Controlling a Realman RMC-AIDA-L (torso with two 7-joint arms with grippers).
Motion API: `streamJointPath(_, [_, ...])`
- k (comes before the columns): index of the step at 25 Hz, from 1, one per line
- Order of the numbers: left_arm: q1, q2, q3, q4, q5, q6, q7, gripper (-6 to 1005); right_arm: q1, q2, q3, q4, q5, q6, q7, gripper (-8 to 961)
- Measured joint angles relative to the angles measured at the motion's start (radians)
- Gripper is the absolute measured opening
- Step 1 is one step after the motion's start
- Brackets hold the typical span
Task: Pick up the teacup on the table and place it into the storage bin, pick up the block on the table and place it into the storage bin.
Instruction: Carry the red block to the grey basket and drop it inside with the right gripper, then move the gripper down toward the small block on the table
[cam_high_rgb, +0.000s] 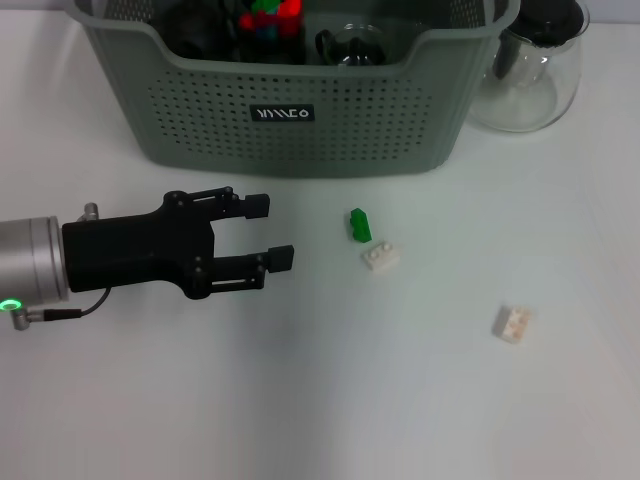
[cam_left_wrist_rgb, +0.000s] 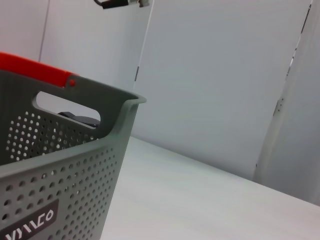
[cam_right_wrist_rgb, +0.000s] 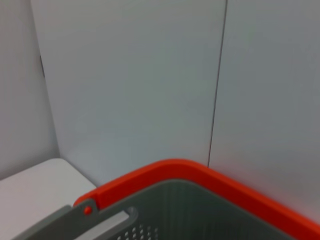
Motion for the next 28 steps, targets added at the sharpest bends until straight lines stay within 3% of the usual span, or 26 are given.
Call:
streamJointPath(11, [0.004, 0.000, -0.006, -0.001, 0.004, 0.003, 0.000, 748, 0.008, 0.005, -0.009, 0.035, 0.003, 0.022, 0.000, 253])
streamJointPath(14, [0.004, 0.000, -0.010, 0.000, 0.002, 0.003, 0.000, 748, -0.021, 0.005, -0.005, -0.029, 0.010, -0.007, -0.003, 328])
streamJointPath(17, [0.004, 0.001, -0.025, 0.001, 0.002, 0.003, 0.000, 748, -0.141, 0.006, 0.000, -0.244, 0.091, -0.107, -0.011, 403])
streamJointPath(20, [0.004, 0.002, -0.041, 0.001, 0.003, 0.003, 0.004, 748, -0.337, 0.001, 0.002, -0.514, 0.309, -0.234, -0.093, 478])
streamJointPath(24, [0.001, 0.003, -0.046, 0.002, 0.007, -0.007, 0.005, 748, -0.563, -0.042, 0.054, -0.700, 0.570, -0.467, -0.195, 619])
streamJointPath(28, [-0.005, 0.005, -0.046, 0.005, 0.007, -0.010, 0.006, 748, -0.726, -0.083, 0.140, -0.773, 0.601, -0.777, -0.257, 758])
